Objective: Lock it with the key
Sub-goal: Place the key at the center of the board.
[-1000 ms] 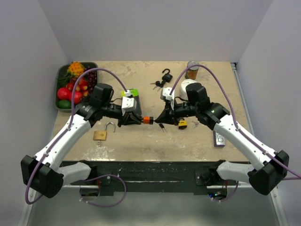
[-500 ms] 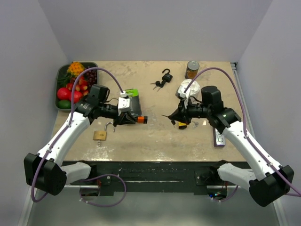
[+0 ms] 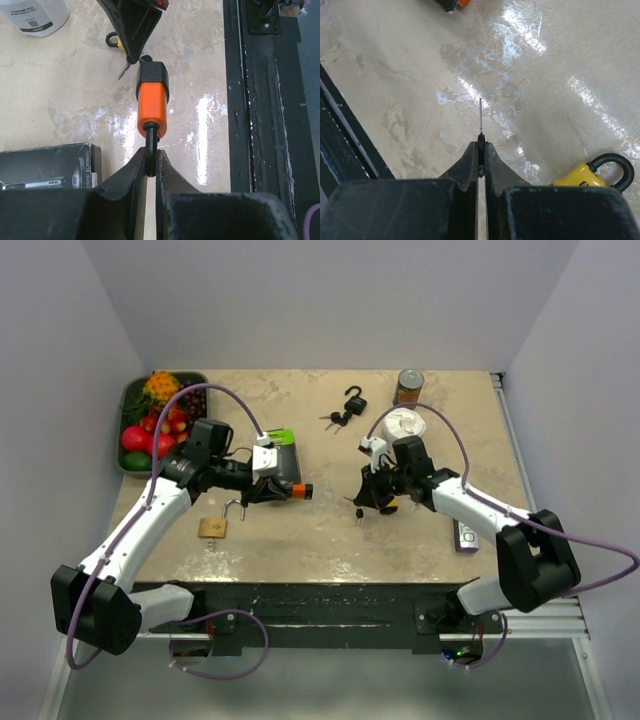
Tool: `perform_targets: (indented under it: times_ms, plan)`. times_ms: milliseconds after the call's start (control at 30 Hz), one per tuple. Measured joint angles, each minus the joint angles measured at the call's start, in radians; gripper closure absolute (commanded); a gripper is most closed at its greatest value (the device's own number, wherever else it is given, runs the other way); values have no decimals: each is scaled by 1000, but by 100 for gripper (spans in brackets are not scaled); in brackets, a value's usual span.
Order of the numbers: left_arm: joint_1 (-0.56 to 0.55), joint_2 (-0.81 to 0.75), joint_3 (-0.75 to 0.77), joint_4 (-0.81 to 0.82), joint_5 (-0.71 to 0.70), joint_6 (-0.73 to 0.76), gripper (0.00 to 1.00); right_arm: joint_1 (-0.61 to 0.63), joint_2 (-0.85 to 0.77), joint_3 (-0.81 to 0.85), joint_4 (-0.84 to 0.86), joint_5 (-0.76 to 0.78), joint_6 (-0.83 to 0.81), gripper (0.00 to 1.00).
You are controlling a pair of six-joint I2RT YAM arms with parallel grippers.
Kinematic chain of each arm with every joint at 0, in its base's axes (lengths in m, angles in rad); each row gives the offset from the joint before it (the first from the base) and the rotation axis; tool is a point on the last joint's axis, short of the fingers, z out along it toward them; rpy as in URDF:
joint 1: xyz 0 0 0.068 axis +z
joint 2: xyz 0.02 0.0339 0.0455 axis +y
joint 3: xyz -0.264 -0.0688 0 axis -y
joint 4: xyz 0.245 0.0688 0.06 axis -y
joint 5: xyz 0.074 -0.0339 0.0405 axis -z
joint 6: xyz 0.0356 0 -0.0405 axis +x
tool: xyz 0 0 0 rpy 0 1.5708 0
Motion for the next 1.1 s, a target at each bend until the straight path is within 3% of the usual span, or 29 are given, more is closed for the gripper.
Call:
perform_targets:
  times_ms: [300,600,733,900,1100]
  plan:
    - [0,-6,-29,14,-7,-4,100,-3,155,-5,91,17,92,100]
    - [0,-20,-63,31,-7,-32,100,-32,237,32,103,46,118,86]
    - [0,-22,-90,40,-1,-65,100,-37,237,51,106,50,116,46]
    - [-1,-24,-109,50,1,-108,100,-37,213,64,101,14,114,13]
    - [-22,-23,-114,54,7,-214,100,-26,-15,71,106,-77,88,4]
